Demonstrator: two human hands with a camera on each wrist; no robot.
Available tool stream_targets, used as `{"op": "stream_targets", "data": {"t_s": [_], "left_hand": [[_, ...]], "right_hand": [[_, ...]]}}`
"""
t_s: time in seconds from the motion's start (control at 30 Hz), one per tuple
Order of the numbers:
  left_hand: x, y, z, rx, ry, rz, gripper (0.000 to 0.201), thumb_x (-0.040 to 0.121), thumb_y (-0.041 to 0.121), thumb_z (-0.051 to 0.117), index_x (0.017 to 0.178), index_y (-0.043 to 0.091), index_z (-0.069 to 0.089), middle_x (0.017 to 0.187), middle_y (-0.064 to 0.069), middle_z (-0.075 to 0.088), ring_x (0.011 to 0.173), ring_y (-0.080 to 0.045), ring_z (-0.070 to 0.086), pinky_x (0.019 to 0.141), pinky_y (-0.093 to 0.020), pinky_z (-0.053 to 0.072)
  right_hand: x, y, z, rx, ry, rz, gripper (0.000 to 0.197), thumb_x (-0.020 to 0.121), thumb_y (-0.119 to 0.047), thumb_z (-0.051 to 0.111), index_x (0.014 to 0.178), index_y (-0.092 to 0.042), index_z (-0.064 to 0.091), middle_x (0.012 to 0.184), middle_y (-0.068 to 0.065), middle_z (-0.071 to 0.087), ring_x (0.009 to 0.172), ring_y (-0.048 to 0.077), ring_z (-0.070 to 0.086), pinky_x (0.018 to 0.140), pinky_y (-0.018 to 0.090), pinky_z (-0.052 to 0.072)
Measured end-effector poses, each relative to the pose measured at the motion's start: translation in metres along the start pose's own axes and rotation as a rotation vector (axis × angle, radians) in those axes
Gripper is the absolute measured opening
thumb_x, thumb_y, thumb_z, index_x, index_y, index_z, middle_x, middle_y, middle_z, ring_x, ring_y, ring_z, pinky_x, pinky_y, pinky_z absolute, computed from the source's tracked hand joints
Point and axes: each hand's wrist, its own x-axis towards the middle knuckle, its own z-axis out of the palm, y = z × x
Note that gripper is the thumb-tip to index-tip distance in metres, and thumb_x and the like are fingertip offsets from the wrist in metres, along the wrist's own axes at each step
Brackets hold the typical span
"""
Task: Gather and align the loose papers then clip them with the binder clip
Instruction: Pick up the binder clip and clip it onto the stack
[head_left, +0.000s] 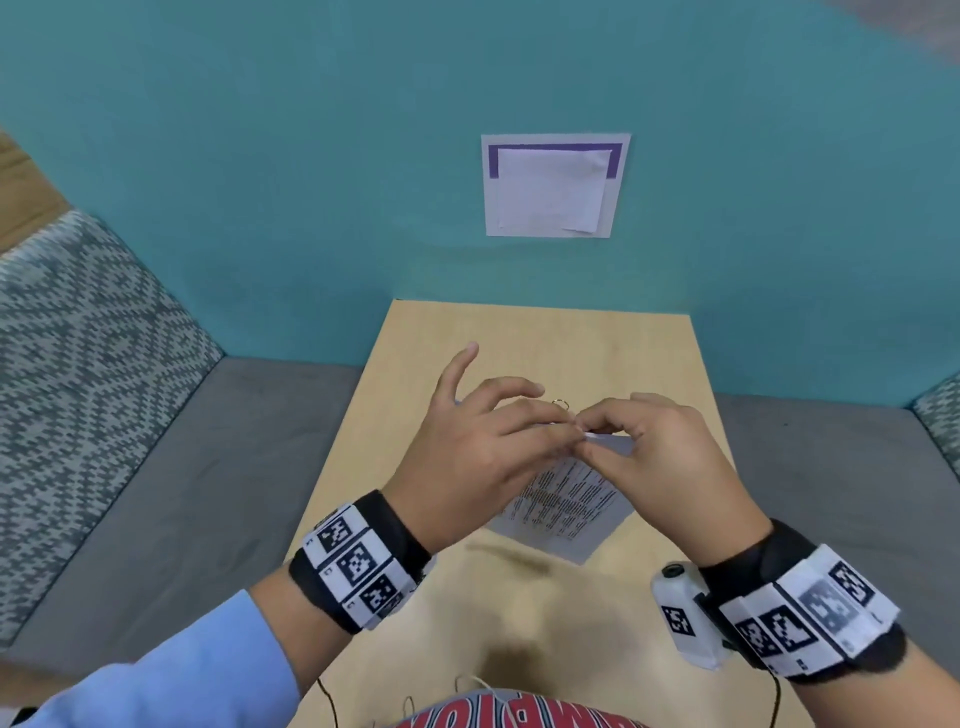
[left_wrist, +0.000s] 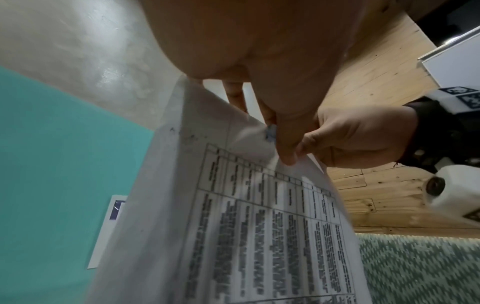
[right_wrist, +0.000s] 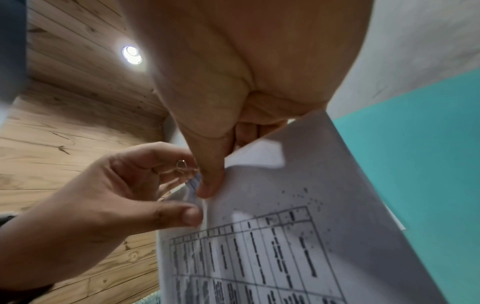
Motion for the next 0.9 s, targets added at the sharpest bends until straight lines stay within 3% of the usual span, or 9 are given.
{"op": "stream_targets", "data": {"t_s": [0.07,0.13,0.23,0.33,0.43,0.53,0.63,0.77,0.9], "left_hand": [[0.003,0.000,0.002,-0.008,-0.004,-0.017,0.020,0.098,0.032,0.077,0.117,0.036,0.080,0.117,0.019,0.078,0.116,-0.017,0.074,0.118,-0.068,0.032],[0.007,0.000,0.004,-0.022,-0.048,-0.053,0.020,0.099,0.029,0.074,0.117,0.035,0.078,0.113,0.019,0.079,0.115,-0.014,0.074,0.122,-0.064,0.029],[0.013,0.002,0.006,-0.041,-0.171,-0.155,0.021,0.101,0.031,0.061,0.121,0.032,0.066,0.099,0.015,0.078,0.105,-0.011,0.075,0.129,-0.056,0.020],[0.019,0.002,0.008,-0.070,-0.336,-0.248,0.023,0.101,0.039,0.052,0.120,0.033,0.065,0.092,0.012,0.079,0.094,-0.012,0.075,0.131,-0.050,0.016],[0.026,-0.004,0.004,-0.247,-0.542,-0.334,0.027,0.097,0.050,0.065,0.121,0.038,0.069,0.105,0.014,0.080,0.097,-0.009,0.072,0.128,-0.044,0.025],[0.029,-0.011,-0.004,-0.551,-0.691,-0.460,0.036,0.090,0.061,0.072,0.115,0.036,0.075,0.101,0.014,0.080,0.094,-0.007,0.072,0.096,-0.037,0.056],[0.033,-0.015,-0.004,-0.676,-0.691,-0.537,0.033,0.100,0.060,0.060,0.092,0.033,0.078,0.077,0.007,0.072,0.071,-0.008,0.061,0.070,-0.034,0.048],[0.036,-0.016,0.001,-0.536,-0.693,-0.479,0.025,0.093,0.053,0.073,0.103,0.031,0.081,0.088,0.008,0.080,0.076,-0.007,0.066,0.069,-0.031,0.050],[0.037,-0.014,0.006,-0.317,-0.668,-0.360,0.027,0.087,0.056,0.077,0.102,0.034,0.079,0.071,0.011,0.068,0.076,-0.015,0.061,0.065,-0.033,0.040]], "right_hand": [[0.000,0.005,0.000,-0.024,0.005,-0.012,0.005,0.087,-0.022,0.082,0.089,-0.027,0.079,0.077,-0.036,0.068,0.078,-0.024,0.055,0.105,0.042,0.044],[0.000,0.007,-0.001,-0.053,0.006,-0.026,0.003,0.089,-0.027,0.079,0.093,-0.029,0.079,0.087,-0.024,0.077,0.079,-0.014,0.062,0.114,0.046,0.039],[-0.001,0.007,-0.002,-0.069,0.043,-0.032,0.012,0.091,-0.039,0.072,0.091,-0.029,0.079,0.085,-0.019,0.078,0.077,0.005,0.069,0.118,0.041,0.035],[-0.002,0.007,-0.002,-0.131,0.002,-0.025,0.024,0.091,-0.050,0.062,0.092,-0.032,0.078,0.084,-0.019,0.077,0.078,0.007,0.069,0.118,0.037,0.032],[-0.002,0.010,0.001,-0.164,-0.040,-0.001,0.021,0.093,-0.048,0.063,0.093,-0.033,0.077,0.084,-0.019,0.077,0.075,0.006,0.068,0.117,0.040,0.034],[-0.004,0.014,0.002,-0.226,-0.061,0.028,0.012,0.093,-0.044,0.069,0.091,-0.034,0.077,0.082,-0.018,0.077,0.067,0.003,0.059,0.117,0.041,0.034],[-0.003,0.014,0.002,-0.256,-0.069,0.046,0.017,0.092,-0.049,0.069,0.088,-0.034,0.076,0.076,-0.018,0.073,0.066,0.002,0.053,0.115,0.035,0.029],[-0.002,0.013,0.003,-0.272,-0.104,0.062,0.013,0.093,-0.044,0.068,0.091,-0.035,0.076,0.071,-0.018,0.068,0.065,0.002,0.051,0.119,0.038,0.029],[0.001,0.019,0.006,-0.222,-0.161,0.093,0.013,0.093,-0.046,0.069,0.093,-0.036,0.076,0.074,-0.010,0.075,0.055,0.001,0.049,0.119,0.040,0.029]]}}
